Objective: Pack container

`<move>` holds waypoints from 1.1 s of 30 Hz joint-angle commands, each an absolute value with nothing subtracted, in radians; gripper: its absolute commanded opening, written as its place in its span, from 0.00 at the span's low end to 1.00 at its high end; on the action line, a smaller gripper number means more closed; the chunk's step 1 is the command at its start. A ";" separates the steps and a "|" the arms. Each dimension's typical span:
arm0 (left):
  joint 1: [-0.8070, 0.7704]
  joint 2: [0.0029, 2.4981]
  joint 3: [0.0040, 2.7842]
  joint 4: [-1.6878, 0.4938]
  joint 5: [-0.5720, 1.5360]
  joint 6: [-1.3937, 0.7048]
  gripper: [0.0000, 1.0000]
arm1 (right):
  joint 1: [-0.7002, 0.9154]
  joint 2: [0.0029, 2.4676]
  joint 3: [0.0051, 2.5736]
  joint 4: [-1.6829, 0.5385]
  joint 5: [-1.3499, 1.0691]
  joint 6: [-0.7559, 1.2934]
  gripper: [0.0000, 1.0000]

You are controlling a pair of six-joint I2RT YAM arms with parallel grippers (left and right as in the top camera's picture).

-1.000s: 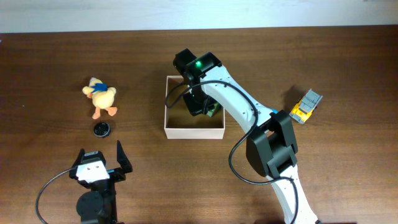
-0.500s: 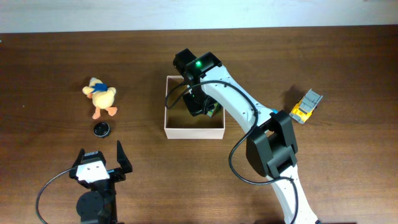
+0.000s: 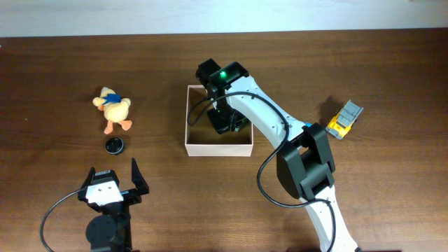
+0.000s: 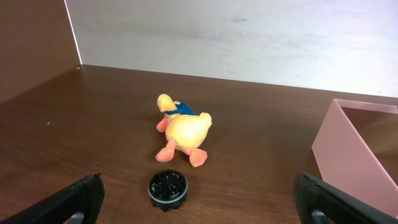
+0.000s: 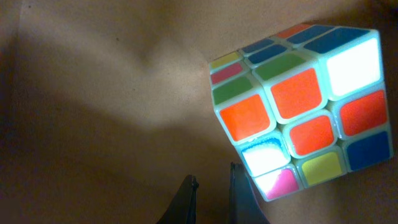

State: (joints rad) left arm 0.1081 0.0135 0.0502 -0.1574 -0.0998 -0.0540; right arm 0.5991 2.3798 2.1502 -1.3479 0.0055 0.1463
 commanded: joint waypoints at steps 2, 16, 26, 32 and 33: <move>0.113 0.005 0.044 -0.154 -0.083 -0.067 0.99 | 0.587 2.363 2.144 -1.344 0.032 0.135 0.04; 0.113 0.005 0.044 -0.154 -0.082 -0.067 0.99 | 0.514 2.363 2.144 -1.319 0.066 0.119 0.04; 0.113 0.005 0.044 -0.154 -0.082 -0.067 0.99 | 0.517 2.363 2.145 -1.276 0.009 0.104 0.04; 0.113 0.005 0.044 -0.154 -0.082 -0.067 0.99 | 0.523 2.363 2.145 -1.265 -0.023 0.100 0.04; 0.113 0.005 0.044 -0.154 -0.082 -0.067 0.99 | 0.524 2.363 2.145 -1.266 -0.023 0.100 0.04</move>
State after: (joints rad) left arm 0.1081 0.0135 0.0502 -0.1574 -0.0998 -0.0536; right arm 0.5140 2.3798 2.1502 -1.2694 0.0013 0.1059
